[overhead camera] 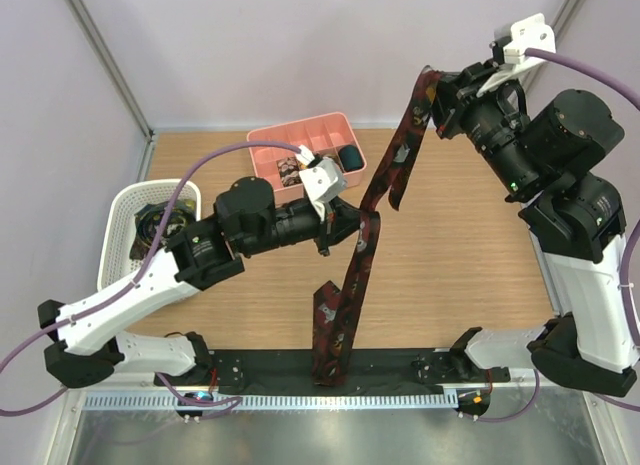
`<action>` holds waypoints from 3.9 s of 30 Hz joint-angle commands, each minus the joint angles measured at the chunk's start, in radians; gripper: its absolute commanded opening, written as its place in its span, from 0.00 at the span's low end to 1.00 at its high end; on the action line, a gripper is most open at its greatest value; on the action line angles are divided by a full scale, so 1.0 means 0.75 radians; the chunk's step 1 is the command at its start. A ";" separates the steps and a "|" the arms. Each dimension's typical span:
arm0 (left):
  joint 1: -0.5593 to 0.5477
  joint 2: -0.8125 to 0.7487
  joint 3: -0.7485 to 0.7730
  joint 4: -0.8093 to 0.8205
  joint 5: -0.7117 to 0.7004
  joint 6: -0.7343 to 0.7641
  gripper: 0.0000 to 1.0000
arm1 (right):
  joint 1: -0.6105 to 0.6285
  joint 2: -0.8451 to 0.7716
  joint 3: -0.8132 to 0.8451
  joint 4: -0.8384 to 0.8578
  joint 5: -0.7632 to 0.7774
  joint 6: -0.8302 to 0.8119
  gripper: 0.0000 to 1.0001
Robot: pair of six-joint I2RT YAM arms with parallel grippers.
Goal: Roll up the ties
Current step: Flatten the tie
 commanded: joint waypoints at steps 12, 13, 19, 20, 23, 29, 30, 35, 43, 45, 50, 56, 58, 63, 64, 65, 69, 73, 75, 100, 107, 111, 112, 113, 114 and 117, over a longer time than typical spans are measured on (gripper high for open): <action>0.064 0.172 -0.011 0.006 -0.476 0.322 0.00 | -0.002 -0.235 -0.002 0.092 -0.316 0.085 0.01; 0.067 0.182 0.013 0.026 -0.535 0.334 0.00 | -0.006 -0.270 -0.063 0.104 -0.406 0.106 0.01; 0.077 0.353 0.315 -0.036 -0.808 0.573 0.00 | -0.004 -0.392 -0.296 0.188 -0.513 0.128 0.03; 0.077 0.392 0.434 -0.057 -0.859 0.614 0.00 | -0.002 -0.405 -0.313 0.198 -0.527 0.128 0.04; 0.079 0.494 0.583 -0.035 -1.043 0.774 0.00 | -0.004 -0.444 -0.372 0.235 -0.625 0.120 0.08; 0.083 0.517 0.617 0.314 -1.158 1.005 0.00 | -0.004 -0.515 -0.530 0.280 -0.689 0.134 0.11; 0.085 0.481 0.570 0.359 -1.137 1.082 0.00 | -0.004 -0.540 -0.564 0.290 -0.707 0.135 0.12; 0.093 0.340 0.353 0.830 -0.886 1.250 0.00 | -0.002 -0.611 -0.789 0.321 -0.717 0.204 0.29; 0.110 0.176 0.322 0.745 -0.454 1.196 0.00 | -0.004 -0.750 -1.088 0.301 -0.454 0.231 0.74; 0.110 0.153 0.373 0.602 -0.353 1.173 0.00 | -0.002 -0.757 -1.121 0.305 -0.441 0.245 0.81; 0.110 0.074 0.365 0.473 -0.140 1.118 0.00 | -0.002 -0.647 -1.074 0.329 -0.602 0.253 0.86; 0.110 0.018 0.343 0.415 -0.043 1.081 0.00 | -0.004 -0.463 -0.929 0.384 -1.029 0.323 0.74; 0.110 0.016 0.341 0.417 -0.039 1.075 0.00 | -0.002 -0.428 -0.904 0.427 -1.130 0.367 0.71; 0.110 0.037 0.355 0.413 -0.088 1.052 0.00 | 0.006 -0.354 -0.880 0.529 -1.296 0.492 0.57; 0.110 0.039 0.355 0.411 -0.092 1.052 0.00 | 0.010 -0.354 -0.880 0.546 -1.296 0.492 0.54; 0.110 0.039 0.349 0.411 -0.094 1.054 0.00 | 0.012 -0.356 -0.878 0.556 -1.296 0.511 0.54; 0.110 0.045 0.326 0.409 -0.106 1.056 0.00 | 0.010 -0.393 -0.837 0.483 -1.209 0.466 0.55; 0.110 0.031 0.304 0.409 -0.102 1.060 0.00 | 0.010 -0.480 -0.814 0.368 -0.980 0.378 0.70; 0.110 0.026 0.304 0.409 -0.102 1.062 0.00 | 0.010 -0.493 -0.796 0.336 -0.979 0.368 0.61; 0.110 0.037 0.290 0.407 -0.029 1.066 0.00 | 0.010 -0.108 -0.583 0.499 -1.263 0.480 0.54; 0.110 0.071 0.318 0.407 -0.115 1.089 0.00 | 0.012 -0.194 -0.620 0.416 -1.139 0.435 0.68; 0.110 0.067 0.324 0.411 -0.113 1.085 0.00 | 0.012 -0.270 -0.653 0.344 -1.041 0.368 0.76; 0.110 0.065 0.324 0.413 -0.111 1.083 0.00 | 0.012 -0.280 -0.655 0.330 -1.035 0.354 0.76; 0.110 0.067 0.326 0.413 -0.098 1.077 0.00 | 0.012 -0.286 -0.649 0.311 -1.032 0.349 0.77; 0.110 0.061 0.324 0.413 -0.090 1.063 0.00 | 0.010 -0.290 -0.644 0.305 -1.043 0.345 0.78; 0.110 0.057 0.324 0.413 -0.035 1.022 0.00 | 0.010 -0.264 -0.591 0.272 -1.049 0.331 0.80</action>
